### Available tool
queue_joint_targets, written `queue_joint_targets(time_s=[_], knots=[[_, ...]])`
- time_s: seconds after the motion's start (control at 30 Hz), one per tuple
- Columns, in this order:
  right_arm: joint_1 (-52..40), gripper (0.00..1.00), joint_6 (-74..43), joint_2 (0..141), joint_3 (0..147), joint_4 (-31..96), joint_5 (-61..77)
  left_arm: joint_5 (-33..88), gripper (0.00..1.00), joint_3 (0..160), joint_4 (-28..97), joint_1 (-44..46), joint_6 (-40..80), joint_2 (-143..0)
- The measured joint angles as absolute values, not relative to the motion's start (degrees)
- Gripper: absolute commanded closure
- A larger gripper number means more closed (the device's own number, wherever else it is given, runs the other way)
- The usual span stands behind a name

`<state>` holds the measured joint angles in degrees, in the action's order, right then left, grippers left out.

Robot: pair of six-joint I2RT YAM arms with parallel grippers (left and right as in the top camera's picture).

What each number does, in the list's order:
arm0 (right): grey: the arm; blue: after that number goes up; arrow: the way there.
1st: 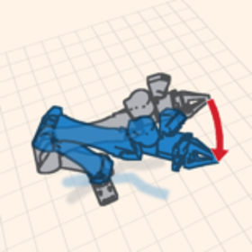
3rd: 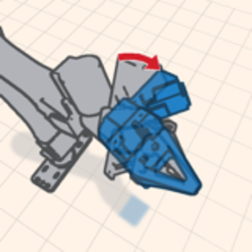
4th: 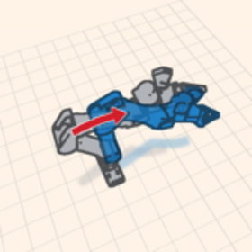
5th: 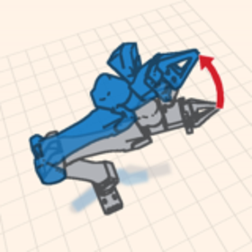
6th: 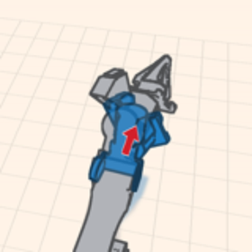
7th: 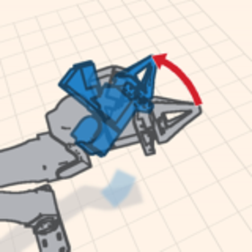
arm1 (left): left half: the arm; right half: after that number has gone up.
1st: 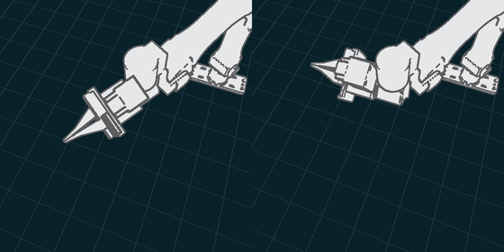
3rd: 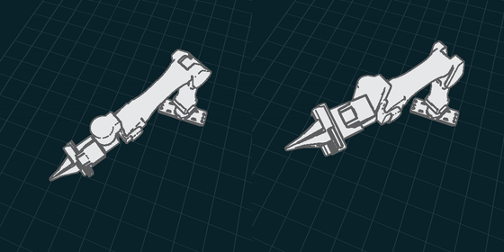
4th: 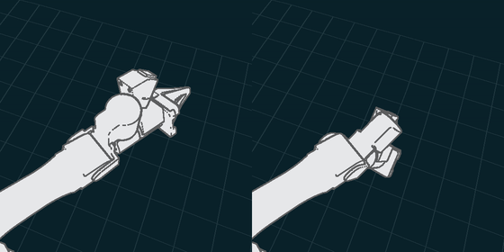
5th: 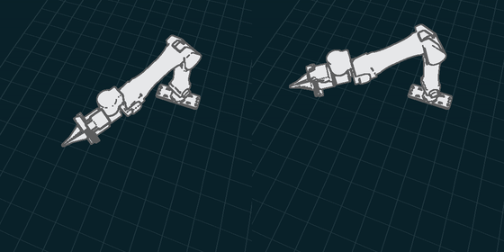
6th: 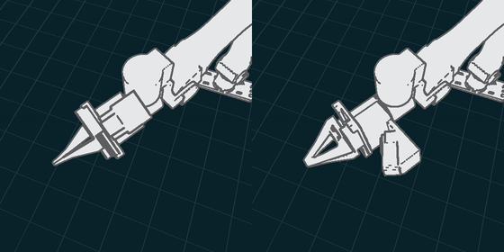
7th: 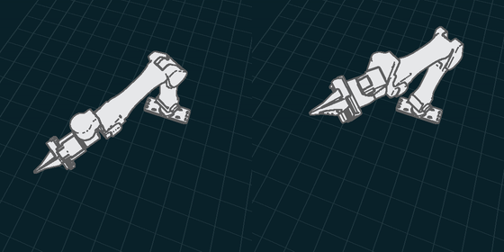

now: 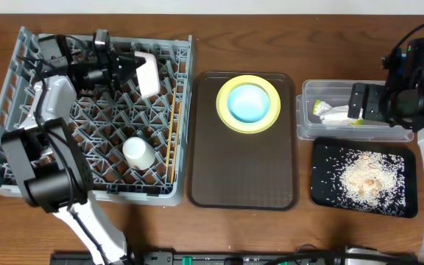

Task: Sort waste into correct bins and load items into the dishwasher
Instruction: 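Grasp the pink-white bowl and carry it to the rack's back, then set the pink-white bowl tilted in the rack and release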

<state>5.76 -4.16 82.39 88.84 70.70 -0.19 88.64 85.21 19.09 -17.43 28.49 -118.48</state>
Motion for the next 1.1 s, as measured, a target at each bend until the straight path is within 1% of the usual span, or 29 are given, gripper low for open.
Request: queue_joint_targets(time_s=[0.13,0.4,0.63,0.67,0.73,0.77,0.83,0.97,1.07,1.1], knots=[[5.8,0.01,-4.2,82.4,88.8,70.7,-0.2,91.1,0.92,85.2,19.0,-17.6,28.6,-119.3],[5.8,0.01,-4.2,82.4,88.8,70.7,-0.2,91.5,0.92,85.2,17.0,-19.8,28.8,-119.5],[5.8,0.01,-4.2,82.4,88.8,70.7,-0.2,87.9,0.92,85.2,17.1,-24.5,28.8,-119.9],[5.8,0.01,-4.2,82.4,88.8,70.7,-0.2,87.2,0.91,85.2,17.1,-25.0,28.9,-120.1],[5.8,0.01,-4.2,82.4,88.8,70.7,-0.2,86.4,0.85,85.2,17.1,-25.6,28.9,-120.4],[5.8,0.01,-4.2,82.4,88.8,70.7,-0.2,85.6,0.79,85.2,17.1,-25.8,29.0,-120.5],[5.8,0.01,-4.2,82.4,88.8,70.7,-0.2,83.9,0.73,85.2,17.3,-26.3,29.2,-120.6],[5.8,0.01,-4.2,82.4,88.8,70.7,-0.2,81.4,0.53,85.2,17.4,-27.4,29.2,-120.8],[5.8,0.01,-4.2,82.4,88.8,70.7,-0.2,80.6,0.46,85.2,17.3,-28.8,29.5,-120.9],[5.8,0.01,-4.2,82.4,88.8,70.7,-0.2,80.5,0.40,85.2,17.4,-29.4,29.7,-120.9]])
